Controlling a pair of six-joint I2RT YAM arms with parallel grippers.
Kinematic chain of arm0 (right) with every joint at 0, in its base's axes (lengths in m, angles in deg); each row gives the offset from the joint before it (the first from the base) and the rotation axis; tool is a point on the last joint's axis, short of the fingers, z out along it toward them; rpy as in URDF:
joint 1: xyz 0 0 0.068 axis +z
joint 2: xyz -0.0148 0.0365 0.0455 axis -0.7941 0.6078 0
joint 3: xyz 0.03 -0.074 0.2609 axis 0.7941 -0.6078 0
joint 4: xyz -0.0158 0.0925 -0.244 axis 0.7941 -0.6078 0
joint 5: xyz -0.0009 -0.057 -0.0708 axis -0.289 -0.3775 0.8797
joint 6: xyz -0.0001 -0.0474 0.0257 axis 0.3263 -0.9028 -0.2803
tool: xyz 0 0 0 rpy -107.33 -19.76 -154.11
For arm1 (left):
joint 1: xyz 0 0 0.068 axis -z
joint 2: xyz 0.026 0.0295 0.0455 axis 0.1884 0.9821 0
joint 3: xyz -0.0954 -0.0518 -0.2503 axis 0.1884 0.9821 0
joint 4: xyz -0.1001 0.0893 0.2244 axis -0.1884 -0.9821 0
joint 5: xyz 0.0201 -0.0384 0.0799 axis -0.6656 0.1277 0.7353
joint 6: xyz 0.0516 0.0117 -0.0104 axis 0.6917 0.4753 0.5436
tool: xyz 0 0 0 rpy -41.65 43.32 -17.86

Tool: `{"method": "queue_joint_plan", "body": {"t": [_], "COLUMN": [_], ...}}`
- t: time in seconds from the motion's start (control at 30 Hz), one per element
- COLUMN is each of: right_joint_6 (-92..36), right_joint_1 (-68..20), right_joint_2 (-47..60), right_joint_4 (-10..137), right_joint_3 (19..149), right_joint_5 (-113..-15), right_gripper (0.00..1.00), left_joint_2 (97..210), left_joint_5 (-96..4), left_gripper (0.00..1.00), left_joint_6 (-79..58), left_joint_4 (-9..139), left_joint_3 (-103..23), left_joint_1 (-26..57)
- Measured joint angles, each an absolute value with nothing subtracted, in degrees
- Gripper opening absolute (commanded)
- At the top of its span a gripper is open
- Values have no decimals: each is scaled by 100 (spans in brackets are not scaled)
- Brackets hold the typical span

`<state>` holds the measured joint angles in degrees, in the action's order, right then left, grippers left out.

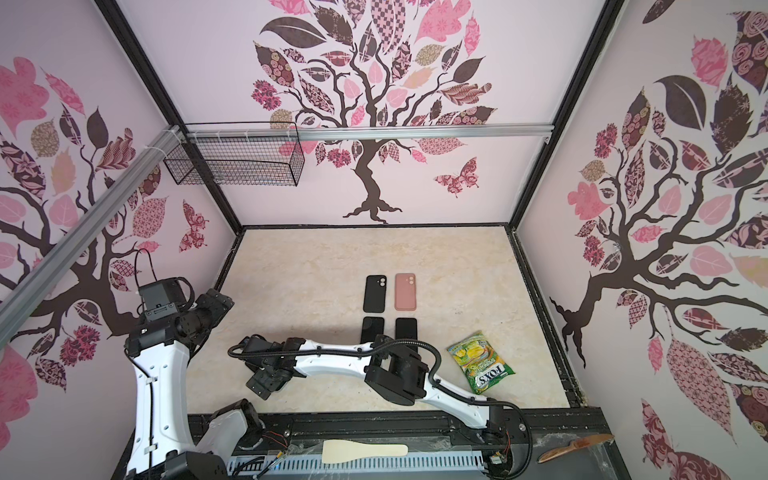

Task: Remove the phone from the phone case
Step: 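Lift the white-rimmed phone with the right gripper toward the table centre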

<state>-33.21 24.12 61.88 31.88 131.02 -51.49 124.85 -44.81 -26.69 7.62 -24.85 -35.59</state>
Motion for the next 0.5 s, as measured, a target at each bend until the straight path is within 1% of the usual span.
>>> {"method": "queue_joint_plan", "body": {"t": [0.23,0.5], "right_joint_6": [-3430,-3489], "right_joint_1": [2414,2420], "right_joint_2": [6566,6643], "right_joint_4": [2648,2414], "right_joint_3": [13701,13867], "right_joint_5": [-5000,-4908], "right_gripper": [100,99], "left_joint_2": [12483,12483], "left_joint_5": [-4448,-4446], "left_gripper": [84,84], "left_joint_6": [-2669,-2671], "left_joint_4": [760,764], "left_joint_3": [-2485,-2485], "left_joint_1": [-3559,-3559]}}
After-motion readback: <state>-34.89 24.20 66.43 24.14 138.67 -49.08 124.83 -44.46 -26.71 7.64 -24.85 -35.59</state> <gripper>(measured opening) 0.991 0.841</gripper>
